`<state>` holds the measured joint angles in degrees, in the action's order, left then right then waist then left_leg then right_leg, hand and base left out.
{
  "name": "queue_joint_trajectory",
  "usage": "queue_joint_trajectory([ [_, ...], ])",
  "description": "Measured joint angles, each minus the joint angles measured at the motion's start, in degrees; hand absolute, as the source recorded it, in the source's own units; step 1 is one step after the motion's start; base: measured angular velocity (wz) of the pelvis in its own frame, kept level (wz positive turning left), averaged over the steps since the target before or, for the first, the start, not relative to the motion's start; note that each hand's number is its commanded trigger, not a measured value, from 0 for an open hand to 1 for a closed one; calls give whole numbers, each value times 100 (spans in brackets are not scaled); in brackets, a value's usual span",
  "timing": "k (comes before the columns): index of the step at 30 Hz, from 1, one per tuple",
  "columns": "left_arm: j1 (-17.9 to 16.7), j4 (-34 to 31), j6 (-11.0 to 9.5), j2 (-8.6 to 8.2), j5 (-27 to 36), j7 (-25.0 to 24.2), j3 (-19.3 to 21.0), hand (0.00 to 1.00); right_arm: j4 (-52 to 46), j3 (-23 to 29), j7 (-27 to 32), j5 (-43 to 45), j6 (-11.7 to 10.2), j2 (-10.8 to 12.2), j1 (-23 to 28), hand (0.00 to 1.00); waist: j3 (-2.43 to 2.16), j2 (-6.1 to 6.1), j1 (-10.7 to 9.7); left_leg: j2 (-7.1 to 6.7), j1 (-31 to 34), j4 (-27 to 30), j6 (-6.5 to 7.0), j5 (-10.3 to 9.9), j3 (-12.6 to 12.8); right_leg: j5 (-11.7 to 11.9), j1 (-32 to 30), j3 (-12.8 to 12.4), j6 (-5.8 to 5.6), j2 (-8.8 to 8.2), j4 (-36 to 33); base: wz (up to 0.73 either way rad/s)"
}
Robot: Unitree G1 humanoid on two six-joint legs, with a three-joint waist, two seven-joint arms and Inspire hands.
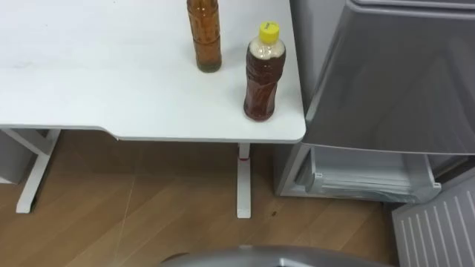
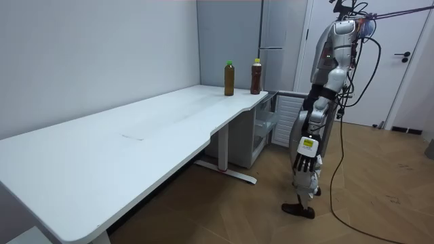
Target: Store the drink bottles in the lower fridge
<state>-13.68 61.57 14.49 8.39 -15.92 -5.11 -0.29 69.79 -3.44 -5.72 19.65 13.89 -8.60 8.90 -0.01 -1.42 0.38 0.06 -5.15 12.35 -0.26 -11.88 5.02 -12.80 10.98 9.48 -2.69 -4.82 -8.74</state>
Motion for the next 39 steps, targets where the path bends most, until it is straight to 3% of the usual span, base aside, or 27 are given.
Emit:
queue_joint_trajectory([
  [26,131,10,-115,-13,23,77,26,0,208,-41,-136,-359,-22,-29,-211,0,13,24,3,-5,63,79,-1,-48,-49,-10,0,61,5,4,13,1],
  [31,86,-5,-144,-50,391,308,334,0,252,-97,-128,-356,-9,-31,-242,0,10,0,29,-5,69,126,-3,-60,-59,-10,21,88,5,1,-2,1],
  [35,14,-16,-219,-66,1116,705,522,0,264,-91,-59,-357,-15,-39,-326,0,11,-2,25,-6,139,248,12,-107,-103,-10,23,139,5,-3,0,3],
  [37,13,-21,-240,-76,1430,914,734,0,268,-91,-51,-364,-28,-39,-331,0,15,-9,77,-6,144,250,14,-108,-118,-10,25,141,4,-2,-2,3],
  [39,15,-233,-313,-91,1920,1212,1304,0,323,39,-32,-350,-95,-50,-331,0,17,-7,182,-7,144,251,14,-108,-144,-10,32,152,4,-1,5,5],
])
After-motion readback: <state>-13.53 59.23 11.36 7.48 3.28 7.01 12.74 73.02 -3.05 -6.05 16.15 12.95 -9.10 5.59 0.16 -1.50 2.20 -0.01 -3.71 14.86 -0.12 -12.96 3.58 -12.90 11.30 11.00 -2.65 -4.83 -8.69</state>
